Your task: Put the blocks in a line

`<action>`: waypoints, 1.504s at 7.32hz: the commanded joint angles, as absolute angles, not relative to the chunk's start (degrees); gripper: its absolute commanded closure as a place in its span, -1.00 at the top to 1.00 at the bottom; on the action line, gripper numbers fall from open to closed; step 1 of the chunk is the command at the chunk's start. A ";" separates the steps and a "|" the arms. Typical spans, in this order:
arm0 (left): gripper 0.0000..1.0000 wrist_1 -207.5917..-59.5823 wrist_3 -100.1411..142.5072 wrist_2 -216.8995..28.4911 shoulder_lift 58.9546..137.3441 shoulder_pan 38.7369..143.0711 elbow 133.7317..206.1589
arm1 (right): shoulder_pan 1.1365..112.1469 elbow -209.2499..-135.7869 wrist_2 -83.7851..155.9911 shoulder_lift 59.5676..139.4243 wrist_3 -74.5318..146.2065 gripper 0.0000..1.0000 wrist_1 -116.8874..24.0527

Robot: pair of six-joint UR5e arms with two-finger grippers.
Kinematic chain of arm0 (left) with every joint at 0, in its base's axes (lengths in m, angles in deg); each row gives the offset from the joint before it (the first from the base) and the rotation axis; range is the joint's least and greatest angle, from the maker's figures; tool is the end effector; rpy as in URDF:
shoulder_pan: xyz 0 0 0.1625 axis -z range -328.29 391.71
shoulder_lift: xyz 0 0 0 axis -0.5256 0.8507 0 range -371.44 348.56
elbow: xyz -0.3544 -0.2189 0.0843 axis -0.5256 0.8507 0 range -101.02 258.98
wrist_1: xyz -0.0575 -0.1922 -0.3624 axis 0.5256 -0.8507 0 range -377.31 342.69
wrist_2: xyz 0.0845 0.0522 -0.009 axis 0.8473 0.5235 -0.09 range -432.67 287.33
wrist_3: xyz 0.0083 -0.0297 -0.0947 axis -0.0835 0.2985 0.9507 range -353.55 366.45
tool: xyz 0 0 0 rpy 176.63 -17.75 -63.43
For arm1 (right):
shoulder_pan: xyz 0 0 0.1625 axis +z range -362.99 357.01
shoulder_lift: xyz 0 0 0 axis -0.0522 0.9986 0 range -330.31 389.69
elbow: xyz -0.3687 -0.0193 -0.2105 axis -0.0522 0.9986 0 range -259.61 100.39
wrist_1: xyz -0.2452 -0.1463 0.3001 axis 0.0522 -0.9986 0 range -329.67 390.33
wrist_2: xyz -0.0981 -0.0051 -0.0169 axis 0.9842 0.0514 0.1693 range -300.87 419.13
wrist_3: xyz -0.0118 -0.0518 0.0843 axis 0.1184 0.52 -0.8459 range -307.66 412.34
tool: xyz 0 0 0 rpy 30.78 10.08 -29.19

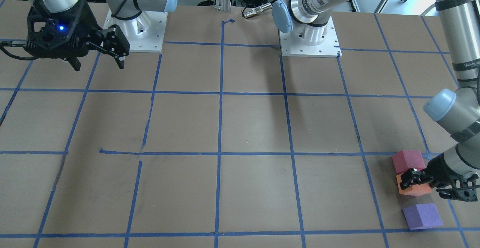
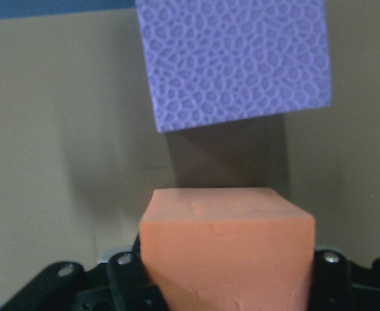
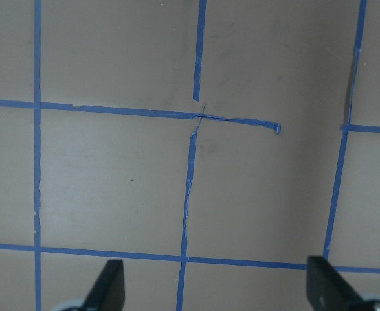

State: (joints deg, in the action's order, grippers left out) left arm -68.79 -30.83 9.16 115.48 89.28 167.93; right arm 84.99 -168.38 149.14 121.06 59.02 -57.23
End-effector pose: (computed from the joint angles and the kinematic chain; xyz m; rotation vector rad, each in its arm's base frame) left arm 0.2388 -0.6506 0.1785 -0.1340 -3.0426 0.1819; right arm 0.1163 -0.4860 0.5058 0.1277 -3.1384 0.0045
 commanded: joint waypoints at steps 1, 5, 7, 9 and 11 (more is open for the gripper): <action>0.72 -69.14 -30.64 9.51 113.11 89.71 167.66 | 84.99 -168.38 149.13 121.09 59.02 1.00 -57.38; 1.00 -103.70 -18.25 12.58 92.50 98.99 162.23 | 84.99 -168.38 148.95 120.92 59.02 1.00 -57.30; 1.00 -106.78 -2.51 14.23 84.47 114.50 162.55 | 84.99 -168.38 149.12 121.01 59.02 1.00 -57.30; 1.00 -107.04 18.44 11.22 82.34 122.29 163.70 | 84.99 -168.38 149.21 121.01 59.02 1.00 -57.30; 1.00 -107.04 19.46 14.83 81.03 125.48 163.97 | 84.99 -168.38 149.30 121.01 59.02 1.00 -57.30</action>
State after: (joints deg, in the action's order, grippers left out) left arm -106.98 17.23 12.66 82.05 123.40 163.82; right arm 84.99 -168.38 149.30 121.01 59.05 -57.30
